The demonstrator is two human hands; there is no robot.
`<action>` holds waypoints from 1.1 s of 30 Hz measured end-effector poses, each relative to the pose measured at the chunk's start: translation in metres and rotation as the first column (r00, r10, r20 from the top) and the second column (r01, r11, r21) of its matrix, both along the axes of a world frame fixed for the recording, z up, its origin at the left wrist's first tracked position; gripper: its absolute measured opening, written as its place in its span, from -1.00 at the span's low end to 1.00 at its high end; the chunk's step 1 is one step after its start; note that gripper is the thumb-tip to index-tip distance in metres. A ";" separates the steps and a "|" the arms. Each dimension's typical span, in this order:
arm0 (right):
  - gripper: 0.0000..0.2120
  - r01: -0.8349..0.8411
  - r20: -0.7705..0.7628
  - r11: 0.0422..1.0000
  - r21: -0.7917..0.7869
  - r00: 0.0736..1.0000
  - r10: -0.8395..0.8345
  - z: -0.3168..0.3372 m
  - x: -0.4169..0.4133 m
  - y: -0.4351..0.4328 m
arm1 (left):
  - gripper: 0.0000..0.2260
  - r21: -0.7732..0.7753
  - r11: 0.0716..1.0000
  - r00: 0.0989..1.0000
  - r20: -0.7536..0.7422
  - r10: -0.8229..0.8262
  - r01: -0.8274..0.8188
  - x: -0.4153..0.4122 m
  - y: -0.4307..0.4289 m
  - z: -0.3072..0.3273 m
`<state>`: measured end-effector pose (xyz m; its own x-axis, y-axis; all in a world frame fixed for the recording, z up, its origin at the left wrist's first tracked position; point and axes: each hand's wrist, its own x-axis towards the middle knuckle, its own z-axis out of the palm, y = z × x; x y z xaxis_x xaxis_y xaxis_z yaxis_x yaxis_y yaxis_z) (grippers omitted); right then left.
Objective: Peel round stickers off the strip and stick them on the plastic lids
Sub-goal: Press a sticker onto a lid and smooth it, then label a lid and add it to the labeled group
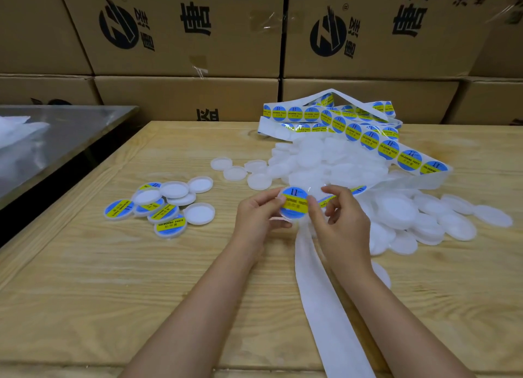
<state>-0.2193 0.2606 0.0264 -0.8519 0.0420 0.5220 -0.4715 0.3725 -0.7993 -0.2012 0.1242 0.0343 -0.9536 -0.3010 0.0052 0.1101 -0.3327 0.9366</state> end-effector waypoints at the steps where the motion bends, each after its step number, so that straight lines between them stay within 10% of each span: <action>1: -0.87 0.037 0.006 0.999 0.008 0.999 -0.037 0.000 -0.001 0.002 | -0.86 -0.050 0.995 0.997 -0.009 0.082 -0.082 -0.001 -0.005 0.001; 6: -0.80 0.134 0.186 0.985 -0.112 0.976 -0.112 0.001 -0.010 0.014 | -0.82 -0.404 0.702 0.797 -0.136 0.588 -0.587 0.001 -0.059 0.003; 12: -0.72 0.142 0.291 0.970 -0.196 0.953 -0.081 -0.001 -0.015 0.018 | -0.76 -0.717 0.297 0.537 -0.127 0.834 -0.631 0.014 -0.105 -0.009; 19: -0.69 0.165 0.378 0.946 -0.280 0.924 -0.049 -0.004 -0.020 0.018 | -0.70 -0.896 0.173 0.487 -0.053 0.872 -0.409 0.016 -0.114 -0.014; 27: -0.65 0.135 0.365 0.926 -0.353 0.931 0.004 -0.002 -0.021 0.018 | -0.71 -0.872 0.267 0.440 0.067 0.895 -0.410 0.013 -0.121 -0.017; 33: -0.50 0.114 0.324 0.945 -0.305 0.946 -0.009 -0.003 -0.022 0.019 | -0.77 -0.797 0.083 0.483 -0.276 0.831 -0.599 0.008 -0.102 -0.011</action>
<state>-0.2416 0.2798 0.0230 -0.9596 0.2176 0.1783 -0.1607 0.0963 -0.9823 -0.1929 0.0222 0.0234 -0.2833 -0.8151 0.5053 -0.3465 0.5783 0.7386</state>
